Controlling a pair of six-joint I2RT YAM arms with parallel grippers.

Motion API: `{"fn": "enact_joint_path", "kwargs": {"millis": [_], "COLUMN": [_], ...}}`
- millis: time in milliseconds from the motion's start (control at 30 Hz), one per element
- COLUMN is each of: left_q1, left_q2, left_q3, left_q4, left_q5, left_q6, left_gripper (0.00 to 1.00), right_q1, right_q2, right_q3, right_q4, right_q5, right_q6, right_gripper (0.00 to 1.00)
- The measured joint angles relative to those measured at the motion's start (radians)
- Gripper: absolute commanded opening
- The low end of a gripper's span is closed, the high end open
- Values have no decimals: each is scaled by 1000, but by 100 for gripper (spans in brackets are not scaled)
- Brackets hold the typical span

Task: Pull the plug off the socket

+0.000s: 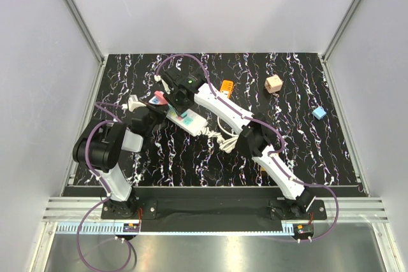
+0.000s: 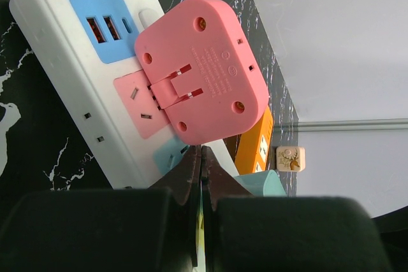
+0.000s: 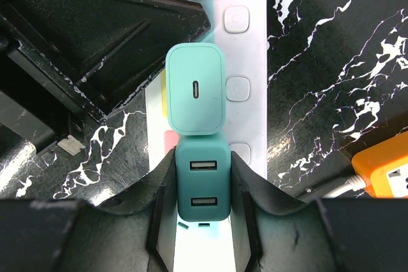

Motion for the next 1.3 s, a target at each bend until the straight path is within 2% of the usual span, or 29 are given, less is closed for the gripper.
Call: {"fn": "enact_joint_path", "kwargs": {"millis": [1300], "left_q1": [-6], "left_q2": [0], "left_q3": [32], "left_q4": [-30], "left_q5": [-15], "left_q6": [21], "left_gripper": [0], "right_q1": [-5], "right_q2": [0], "right_q3": [23], "right_q4": [14], "right_q5": [20], "right_q6": [10], "right_gripper": [0]}}
